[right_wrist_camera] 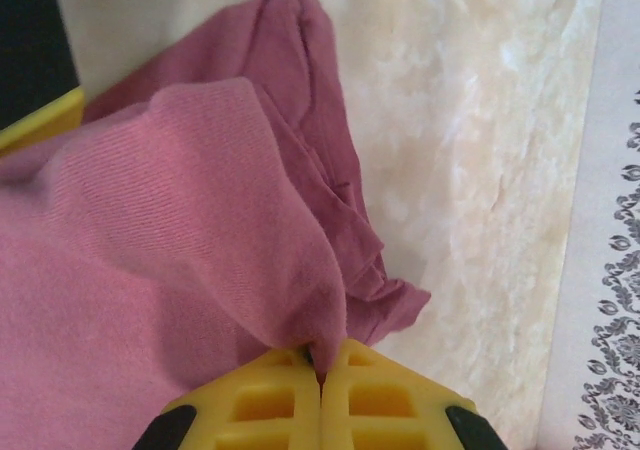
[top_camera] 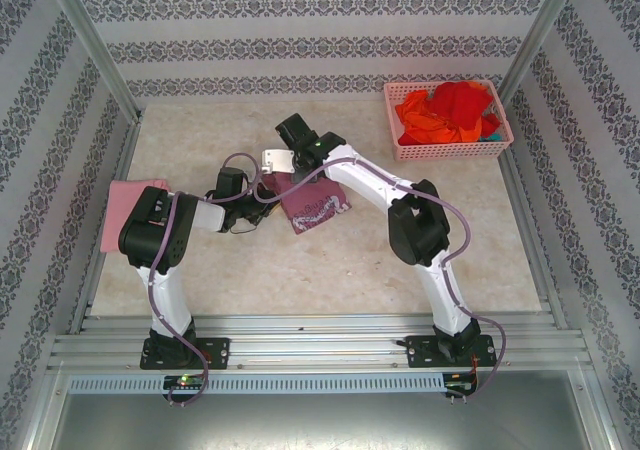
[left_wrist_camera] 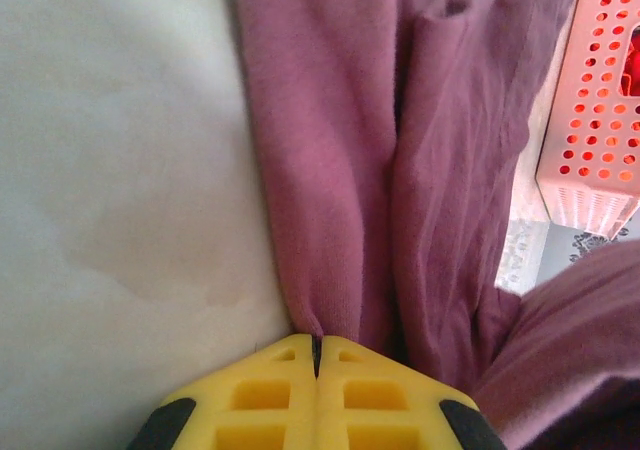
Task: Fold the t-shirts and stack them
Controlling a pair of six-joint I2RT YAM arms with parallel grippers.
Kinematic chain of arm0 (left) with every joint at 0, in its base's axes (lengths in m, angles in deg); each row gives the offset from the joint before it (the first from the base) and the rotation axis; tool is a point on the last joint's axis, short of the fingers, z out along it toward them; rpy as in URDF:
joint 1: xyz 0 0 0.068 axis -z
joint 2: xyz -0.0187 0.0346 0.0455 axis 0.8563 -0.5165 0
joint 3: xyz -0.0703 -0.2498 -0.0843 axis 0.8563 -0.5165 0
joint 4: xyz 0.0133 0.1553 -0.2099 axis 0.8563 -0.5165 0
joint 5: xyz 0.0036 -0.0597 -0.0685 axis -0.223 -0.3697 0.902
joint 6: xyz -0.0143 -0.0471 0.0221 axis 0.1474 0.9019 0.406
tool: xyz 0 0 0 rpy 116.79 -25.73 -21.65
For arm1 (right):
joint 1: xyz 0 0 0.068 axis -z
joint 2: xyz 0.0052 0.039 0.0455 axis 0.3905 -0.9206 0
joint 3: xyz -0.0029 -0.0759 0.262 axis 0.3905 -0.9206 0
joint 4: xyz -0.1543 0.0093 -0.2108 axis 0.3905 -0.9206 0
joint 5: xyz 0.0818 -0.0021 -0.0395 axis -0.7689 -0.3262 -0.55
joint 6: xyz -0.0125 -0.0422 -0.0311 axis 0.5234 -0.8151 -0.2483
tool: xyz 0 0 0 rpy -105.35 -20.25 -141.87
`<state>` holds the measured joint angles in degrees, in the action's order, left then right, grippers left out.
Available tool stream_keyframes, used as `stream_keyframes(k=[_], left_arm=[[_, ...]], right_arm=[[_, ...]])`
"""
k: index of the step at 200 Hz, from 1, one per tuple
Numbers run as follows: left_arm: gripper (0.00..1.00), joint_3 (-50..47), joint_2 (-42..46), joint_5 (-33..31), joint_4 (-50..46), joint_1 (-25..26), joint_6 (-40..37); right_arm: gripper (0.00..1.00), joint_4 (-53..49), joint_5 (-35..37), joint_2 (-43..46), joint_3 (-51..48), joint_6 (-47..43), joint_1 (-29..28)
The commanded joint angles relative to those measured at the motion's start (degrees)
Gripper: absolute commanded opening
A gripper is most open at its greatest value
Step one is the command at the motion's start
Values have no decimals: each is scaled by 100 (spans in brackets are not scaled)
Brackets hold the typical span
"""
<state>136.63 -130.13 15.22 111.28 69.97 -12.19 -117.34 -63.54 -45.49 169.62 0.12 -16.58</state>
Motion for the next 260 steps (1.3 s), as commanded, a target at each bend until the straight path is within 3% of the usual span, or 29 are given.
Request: stream_keyframes(k=[1,166,175,186,200,233,260], left_arm=[[0,-186,-626,-561,-769,-20,-278],[0,-261,-710,-480,-665,-149,-254],[0,-305,-690,-482,-642,-153,-244],[0,-342,-655,-500,-630,-151,-234],[0,-404,-598,-521,-603,-168,-212],[0,-554,-440,-567,-541,-179,-157],[6,-806,-139,-678,-462,-175,-128]], right_arm=[[0,357,27,-130,238,107,64],[0,881,-818,-834,677,294,58],[8,889,-837,-864,727,335,68],[29,915,-878,-844,720,416,70],[44,1099,-961,-666,551,577,80],[62,2023,-1204,89,-379,1282,213],[65,2908,-1196,729,-1334,2536,430]])
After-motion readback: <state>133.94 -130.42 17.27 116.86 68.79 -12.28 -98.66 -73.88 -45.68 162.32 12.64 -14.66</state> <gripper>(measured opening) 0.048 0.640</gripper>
